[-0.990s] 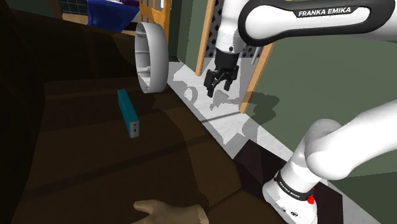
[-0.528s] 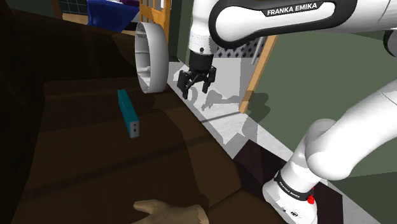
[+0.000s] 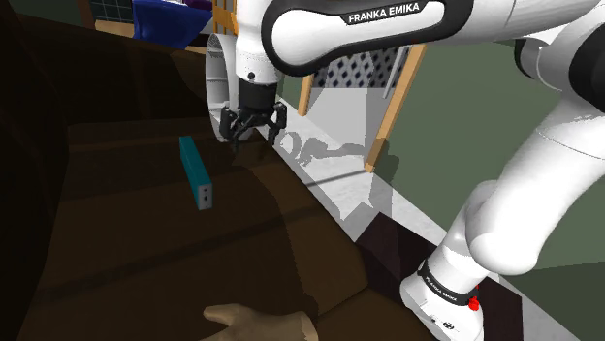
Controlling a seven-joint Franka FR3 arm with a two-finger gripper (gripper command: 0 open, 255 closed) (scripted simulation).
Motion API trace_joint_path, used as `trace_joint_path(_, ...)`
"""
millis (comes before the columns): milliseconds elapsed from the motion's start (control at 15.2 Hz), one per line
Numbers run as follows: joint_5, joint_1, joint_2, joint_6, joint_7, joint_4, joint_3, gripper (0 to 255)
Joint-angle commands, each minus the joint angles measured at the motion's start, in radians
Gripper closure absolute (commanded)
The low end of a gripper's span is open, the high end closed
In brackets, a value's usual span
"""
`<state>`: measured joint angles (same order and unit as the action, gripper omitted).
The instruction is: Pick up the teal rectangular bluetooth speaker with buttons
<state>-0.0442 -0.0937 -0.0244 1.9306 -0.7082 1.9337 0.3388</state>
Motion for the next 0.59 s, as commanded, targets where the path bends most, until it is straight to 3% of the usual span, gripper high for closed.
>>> trace_joint_path(0,-0.027,-0.012,0.078,-0.001,-0.047,-0.082,0.014,0)
trace_joint_path(528,-0.147,-0.112,0.401,-0.069,-0.209,-0.474,0.031,0)
